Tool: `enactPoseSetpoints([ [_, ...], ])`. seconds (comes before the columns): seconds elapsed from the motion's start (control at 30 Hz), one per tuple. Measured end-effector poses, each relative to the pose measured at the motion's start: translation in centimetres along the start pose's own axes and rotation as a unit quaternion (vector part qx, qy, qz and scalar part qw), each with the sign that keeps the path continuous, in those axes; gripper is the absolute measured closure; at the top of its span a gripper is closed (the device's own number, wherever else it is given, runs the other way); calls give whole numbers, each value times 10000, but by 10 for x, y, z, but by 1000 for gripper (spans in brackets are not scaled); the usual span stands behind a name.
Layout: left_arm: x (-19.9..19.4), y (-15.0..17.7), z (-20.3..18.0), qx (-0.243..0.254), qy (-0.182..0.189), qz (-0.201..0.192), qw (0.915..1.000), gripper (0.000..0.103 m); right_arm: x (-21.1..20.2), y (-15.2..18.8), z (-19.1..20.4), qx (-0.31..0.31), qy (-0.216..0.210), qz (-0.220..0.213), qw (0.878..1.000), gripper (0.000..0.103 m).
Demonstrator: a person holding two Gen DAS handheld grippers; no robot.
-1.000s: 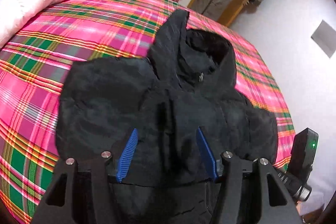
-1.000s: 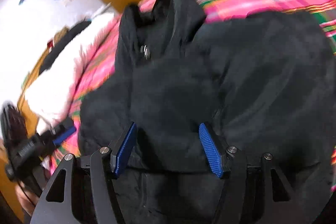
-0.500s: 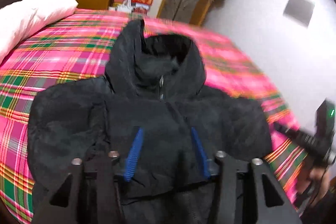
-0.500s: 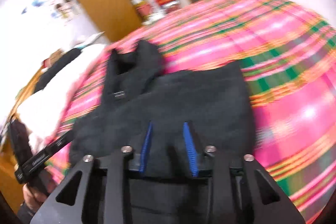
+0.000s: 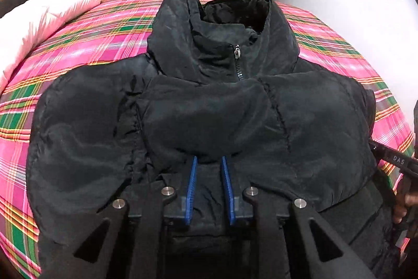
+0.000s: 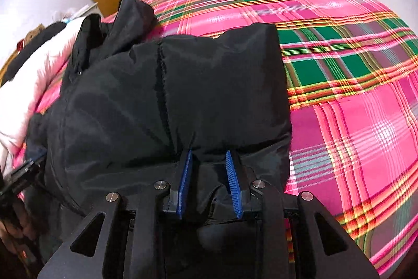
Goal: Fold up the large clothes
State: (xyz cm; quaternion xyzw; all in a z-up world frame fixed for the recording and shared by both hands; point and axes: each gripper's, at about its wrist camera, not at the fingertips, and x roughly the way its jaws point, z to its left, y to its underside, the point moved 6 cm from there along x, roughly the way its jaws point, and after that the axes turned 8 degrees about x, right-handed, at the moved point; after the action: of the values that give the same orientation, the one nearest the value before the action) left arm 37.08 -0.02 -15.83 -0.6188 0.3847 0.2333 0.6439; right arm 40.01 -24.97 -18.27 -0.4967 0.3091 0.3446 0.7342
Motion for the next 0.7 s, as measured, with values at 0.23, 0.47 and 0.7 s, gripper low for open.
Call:
enactPoseSetpoints([
  [0.23, -19, -10, 0, -102, 37, -44, 9999, 81, -38, -19, 6, 49, -39, -225, 9997, 75],
  [0.47, -38, -48, 15, -83, -112, -623, 9980, 81, -34, -68, 17, -143, 26, -502, 9986, 75],
  [0.7, 20, -39, 43, -250, -143, -200, 9994, 79, 28, -59, 14, -392, 356, -34, 9986, 75],
])
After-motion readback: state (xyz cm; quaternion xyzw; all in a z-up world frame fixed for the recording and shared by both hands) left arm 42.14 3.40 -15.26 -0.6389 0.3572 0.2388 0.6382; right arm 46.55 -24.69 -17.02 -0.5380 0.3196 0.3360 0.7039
